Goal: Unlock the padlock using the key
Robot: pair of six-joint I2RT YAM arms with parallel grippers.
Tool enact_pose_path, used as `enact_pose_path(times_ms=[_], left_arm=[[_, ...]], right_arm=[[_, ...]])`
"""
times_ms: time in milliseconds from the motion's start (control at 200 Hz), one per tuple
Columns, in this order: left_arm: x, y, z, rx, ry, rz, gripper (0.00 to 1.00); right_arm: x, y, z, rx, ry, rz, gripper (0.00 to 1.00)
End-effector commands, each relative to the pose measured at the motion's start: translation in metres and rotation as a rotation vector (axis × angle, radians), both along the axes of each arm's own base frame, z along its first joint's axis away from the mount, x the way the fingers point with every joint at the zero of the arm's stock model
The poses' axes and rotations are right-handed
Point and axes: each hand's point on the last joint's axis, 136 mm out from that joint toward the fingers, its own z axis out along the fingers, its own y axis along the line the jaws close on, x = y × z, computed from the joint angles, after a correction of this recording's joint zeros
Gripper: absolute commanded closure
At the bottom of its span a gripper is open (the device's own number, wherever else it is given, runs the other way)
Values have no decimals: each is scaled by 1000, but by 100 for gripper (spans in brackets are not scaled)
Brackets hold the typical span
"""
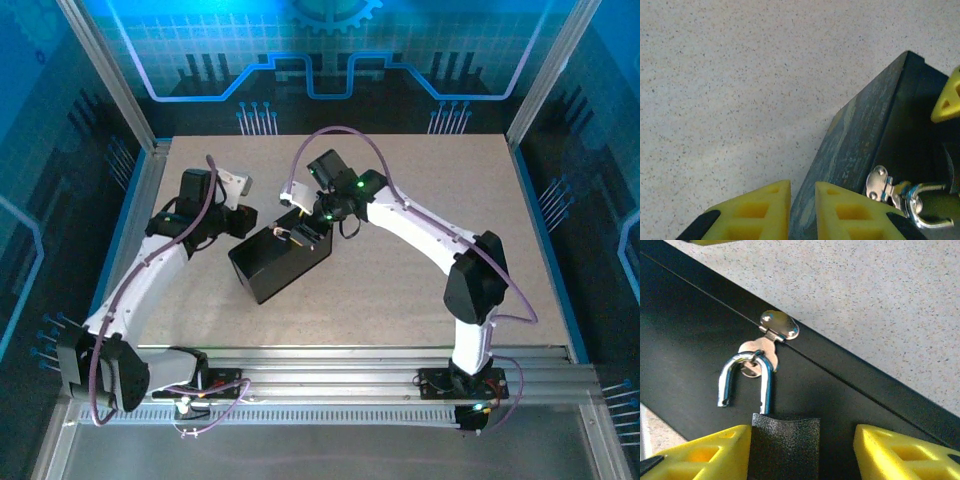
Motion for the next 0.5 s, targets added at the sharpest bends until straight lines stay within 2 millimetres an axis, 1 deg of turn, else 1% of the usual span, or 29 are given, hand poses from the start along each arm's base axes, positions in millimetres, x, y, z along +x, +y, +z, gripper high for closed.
enact_pose_path(times_ms=[0, 50, 110, 210, 255, 345, 405, 495], left_arm=[[-14, 3, -15, -10, 71, 20, 81], [-14, 3, -17, -9, 78, 18, 82], [-16, 2, -19, -14, 91, 11, 82], [-20, 2, -22, -13, 119, 13, 82], [-24, 2, -24, -10, 133, 11, 83], [-30, 1, -25, -13, 161, -1, 83], [-35, -4, -24, -31, 177, -26, 83], [-41, -10, -23, -56, 210, -57, 84]], right_arm=[[1, -4, -12, -74, -19, 24, 44], [1, -3, -15, -83, -10, 33, 46], [-1, -1, -19, -90, 3, 39, 51], [-1, 0, -23, -88, 29, 30, 61], [-1, 1, -23, -80, 42, 16, 68], [4, 2, -20, -48, 76, -34, 81], [8, 2, -17, -22, 98, -63, 84], [19, -1, -9, 14, 109, -119, 90]])
